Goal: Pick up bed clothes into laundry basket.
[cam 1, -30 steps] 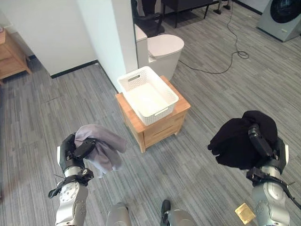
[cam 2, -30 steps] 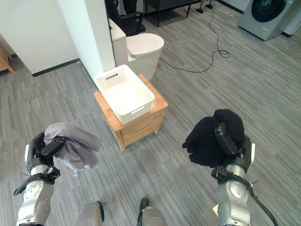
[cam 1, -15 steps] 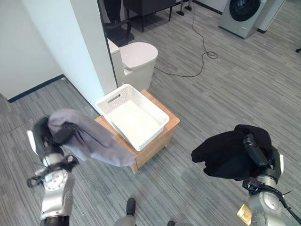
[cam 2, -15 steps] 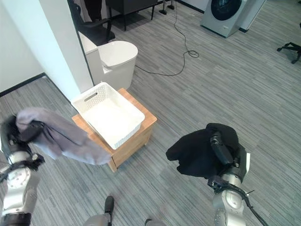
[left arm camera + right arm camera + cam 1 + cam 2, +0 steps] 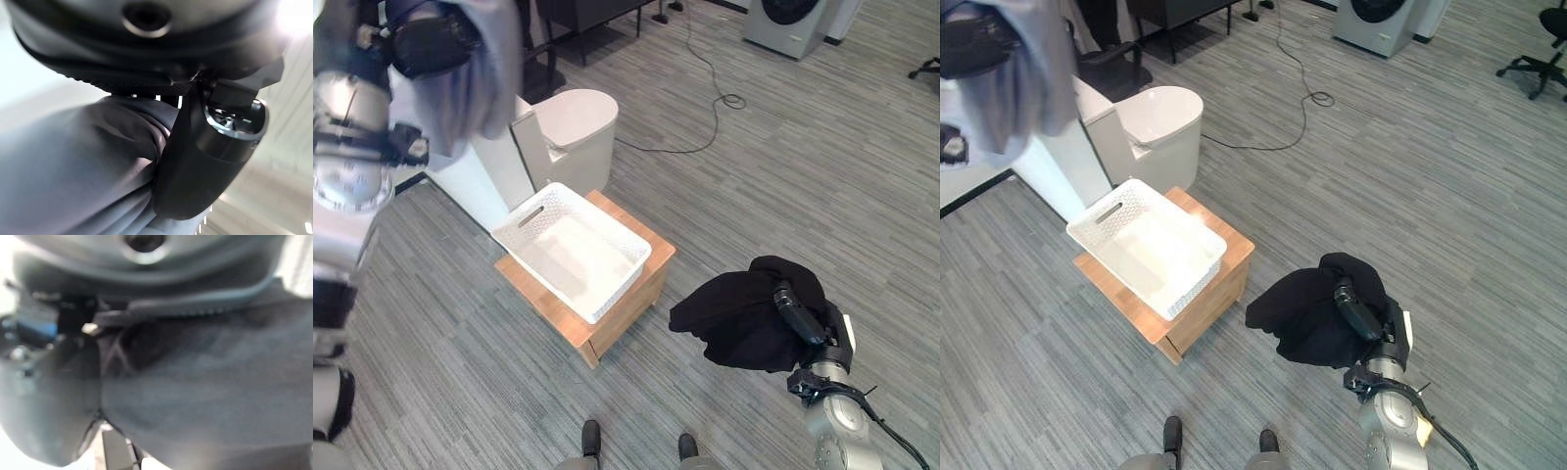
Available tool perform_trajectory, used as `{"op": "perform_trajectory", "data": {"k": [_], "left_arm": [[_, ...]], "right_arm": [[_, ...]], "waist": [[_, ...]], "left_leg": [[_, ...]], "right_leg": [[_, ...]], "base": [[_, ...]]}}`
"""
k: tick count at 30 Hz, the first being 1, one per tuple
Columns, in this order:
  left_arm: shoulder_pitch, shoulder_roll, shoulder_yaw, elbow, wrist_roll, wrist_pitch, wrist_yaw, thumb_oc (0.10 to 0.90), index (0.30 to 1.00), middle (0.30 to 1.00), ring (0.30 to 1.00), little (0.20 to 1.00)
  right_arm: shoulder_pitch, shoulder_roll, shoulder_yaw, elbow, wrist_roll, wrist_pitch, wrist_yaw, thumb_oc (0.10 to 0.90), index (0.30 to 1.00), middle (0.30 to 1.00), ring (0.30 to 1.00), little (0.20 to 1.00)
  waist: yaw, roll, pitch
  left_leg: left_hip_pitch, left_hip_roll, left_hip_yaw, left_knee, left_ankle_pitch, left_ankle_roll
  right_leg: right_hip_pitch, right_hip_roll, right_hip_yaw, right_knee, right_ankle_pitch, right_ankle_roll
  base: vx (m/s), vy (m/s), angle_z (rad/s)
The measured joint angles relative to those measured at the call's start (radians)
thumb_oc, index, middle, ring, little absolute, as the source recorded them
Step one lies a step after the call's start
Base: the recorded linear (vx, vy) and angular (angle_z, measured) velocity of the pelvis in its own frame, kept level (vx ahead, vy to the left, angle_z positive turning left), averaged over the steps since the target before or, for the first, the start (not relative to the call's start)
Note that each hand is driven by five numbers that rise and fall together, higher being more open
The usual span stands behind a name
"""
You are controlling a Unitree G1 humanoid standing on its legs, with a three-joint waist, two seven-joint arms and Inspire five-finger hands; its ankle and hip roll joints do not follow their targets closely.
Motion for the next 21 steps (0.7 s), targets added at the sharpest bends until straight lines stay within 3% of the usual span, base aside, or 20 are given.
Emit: {"op": "perform_trajectory", "data": {"k": [2,7,11,21], "left_arm": [[-0.12,0.007,-0.148,0.105,-0.017,0.004,-0.025,0.4,0.3,0.3,0.3,0.3],[-0.132,-0.022,-0.158,0.215,-0.107,0.006,-0.043,0.4,0.3,0.3,0.3,0.3],[-0.142,-0.039,-0.159,0.296,-0.212,0.048,-0.049,0.4,0.3,0.3,0.3,0.3],[-0.26,-0.037,-0.243,0.279,-0.188,0.065,-0.055,0.4,0.3,0.3,0.3,0.3]], "right_arm": [[0.007,0.0,0.005,0.004,0.008,0.001,0.0,0.4,0.3,0.3,0.3,0.3],[0.011,-0.001,0.004,0.005,0.032,0.001,-0.002,0.4,0.3,0.3,0.3,0.3],[0.016,-0.004,0.003,0.005,0.04,0.002,-0.004,0.4,0.3,0.3,0.3,0.3],[0.026,-0.005,0.005,0.005,0.04,0.003,-0.001,0.4,0.3,0.3,0.3,0.3]], "waist": [[-0.022,0.004,-0.002],[-0.066,0.006,-0.003],[-0.075,0.002,-0.001],[-0.064,-0.011,0.006]], "left_leg": [[-0.01,0.007,0.012,0.0,-0.001,-0.001],[-0.024,0.015,0.041,0.0,-0.001,-0.002],[-0.034,0.021,0.073,0.0,-0.007,-0.006],[-0.047,0.027,0.088,0.0,-0.007,-0.007]], "right_leg": [[-0.018,0.005,0.009,0.001,0.004,-0.003],[-0.051,0.01,0.034,0.001,0.016,-0.002],[-0.081,0.015,0.067,0.001,0.026,-0.003],[-0.099,0.018,0.075,0.001,0.028,-0.003]], "base": [[0.0,0.027,-0.18],[0.02,0.035,-0.22],[0.02,0.035,-0.22],[0.01,0.01,-0.04]]}}
